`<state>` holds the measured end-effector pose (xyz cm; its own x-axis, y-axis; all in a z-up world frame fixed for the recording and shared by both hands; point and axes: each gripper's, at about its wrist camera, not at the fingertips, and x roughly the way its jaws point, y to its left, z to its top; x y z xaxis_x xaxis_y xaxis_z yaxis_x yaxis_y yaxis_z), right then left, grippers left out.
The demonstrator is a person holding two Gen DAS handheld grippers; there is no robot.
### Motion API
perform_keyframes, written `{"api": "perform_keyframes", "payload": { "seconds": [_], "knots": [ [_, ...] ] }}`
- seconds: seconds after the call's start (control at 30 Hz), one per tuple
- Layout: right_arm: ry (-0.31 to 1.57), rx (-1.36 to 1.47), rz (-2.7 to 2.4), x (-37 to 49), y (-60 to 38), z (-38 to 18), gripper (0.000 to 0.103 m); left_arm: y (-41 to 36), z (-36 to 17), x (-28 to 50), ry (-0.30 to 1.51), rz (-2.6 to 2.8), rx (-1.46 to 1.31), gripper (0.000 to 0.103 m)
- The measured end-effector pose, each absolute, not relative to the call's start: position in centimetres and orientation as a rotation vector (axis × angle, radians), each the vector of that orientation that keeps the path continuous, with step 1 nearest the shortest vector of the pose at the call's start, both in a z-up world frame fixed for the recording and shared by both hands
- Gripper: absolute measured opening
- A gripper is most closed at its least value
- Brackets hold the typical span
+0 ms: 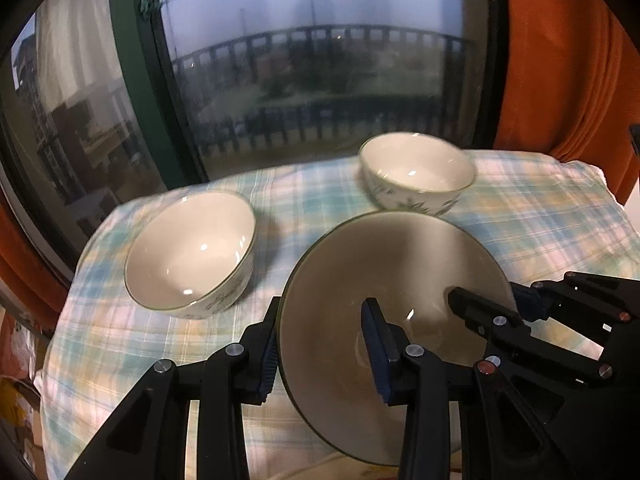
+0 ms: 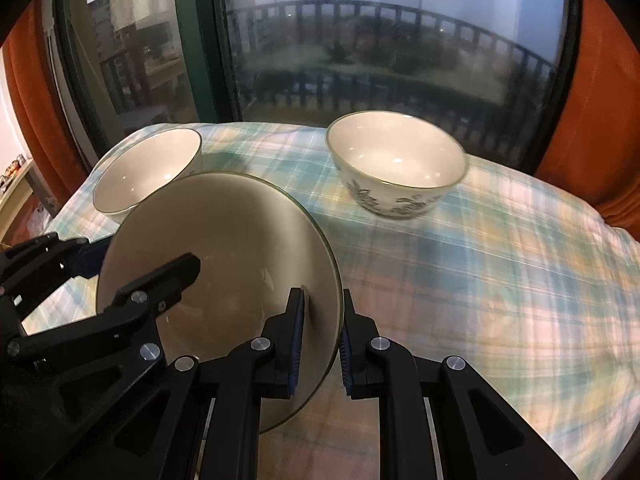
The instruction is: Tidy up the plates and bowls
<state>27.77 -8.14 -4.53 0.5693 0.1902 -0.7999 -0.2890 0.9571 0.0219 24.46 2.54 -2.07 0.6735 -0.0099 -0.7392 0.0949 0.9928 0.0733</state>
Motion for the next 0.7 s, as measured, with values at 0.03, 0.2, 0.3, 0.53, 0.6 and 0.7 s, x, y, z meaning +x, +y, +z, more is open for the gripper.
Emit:
{"api": "perform_keyframes", "payload": {
  "seconds": [0.03, 0.2, 0.3, 0.53, 0.6, 0.7],
  "knots": [
    [0.921, -0.112, 0.279, 27.5, -8.4, -4.3, 0.019, 2.3, -1.8, 24.2, 0.823, -0.064, 0.111, 0.038],
    [0.878, -0.110, 0.250, 25.6, -9.9, -2.5, 0.019, 0.8, -0.5, 22.9, 0.808, -0.086, 0.112, 0.038],
    [0.860, -0.104, 0.239, 24.2, -11.1, -1.4, 0.019, -0.4, -0.2, 21.8, 0.799, -0.098, 0.135, 0.038],
    [0.820, -0.093, 0.187, 20.9, -14.3, 0.3, 0.019, -3.3, -0.4, 19.7, 0.831, -0.148, 0.129, 0.038],
    [0.825, -0.094, 0.173, 20.1, -15.1, 0.2, 0.019, -4.4, -0.5, 19.0, 0.836, -0.161, 0.135, 0.038],
    [0.836, -0.089, 0.160, 18.9, -16.5, 0.1, 0.019, -5.7, -0.6, 18.1, 0.848, -0.181, 0.136, 0.038]
  ]
}}
